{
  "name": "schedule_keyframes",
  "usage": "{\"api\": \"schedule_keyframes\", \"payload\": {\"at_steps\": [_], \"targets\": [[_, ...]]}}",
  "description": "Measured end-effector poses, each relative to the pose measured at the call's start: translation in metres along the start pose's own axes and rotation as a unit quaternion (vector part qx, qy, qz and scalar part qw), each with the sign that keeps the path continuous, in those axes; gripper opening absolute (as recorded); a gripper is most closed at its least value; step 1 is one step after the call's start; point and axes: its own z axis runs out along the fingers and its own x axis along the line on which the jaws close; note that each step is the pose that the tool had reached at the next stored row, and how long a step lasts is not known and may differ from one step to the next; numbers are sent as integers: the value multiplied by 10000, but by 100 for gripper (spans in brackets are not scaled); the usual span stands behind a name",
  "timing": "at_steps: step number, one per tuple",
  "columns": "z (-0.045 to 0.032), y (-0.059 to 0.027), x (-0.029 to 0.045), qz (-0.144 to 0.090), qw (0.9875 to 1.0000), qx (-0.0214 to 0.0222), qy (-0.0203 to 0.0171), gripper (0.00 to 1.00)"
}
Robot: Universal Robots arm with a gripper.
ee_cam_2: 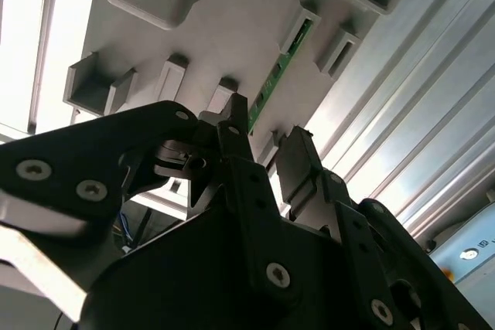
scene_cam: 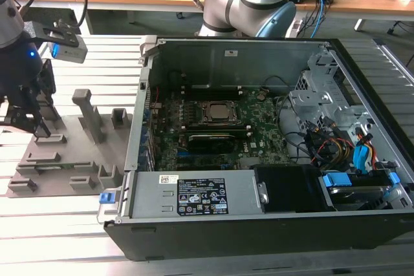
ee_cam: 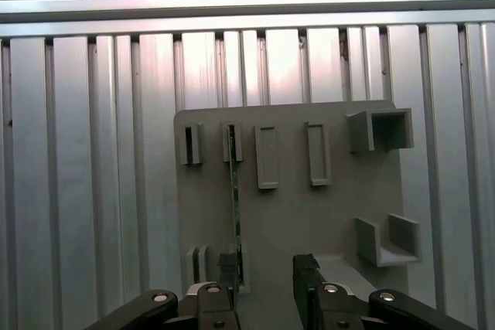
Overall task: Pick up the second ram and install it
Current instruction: 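Pick up the second ram and move it above second insertion slot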
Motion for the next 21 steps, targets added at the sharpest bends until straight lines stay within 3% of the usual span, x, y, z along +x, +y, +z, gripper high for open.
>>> {"api": "schedule_keyframes", "payload": {"at_steps": [21], "targets": [[160, -7, 4, 0, 10000, 0, 0, 42]]}}
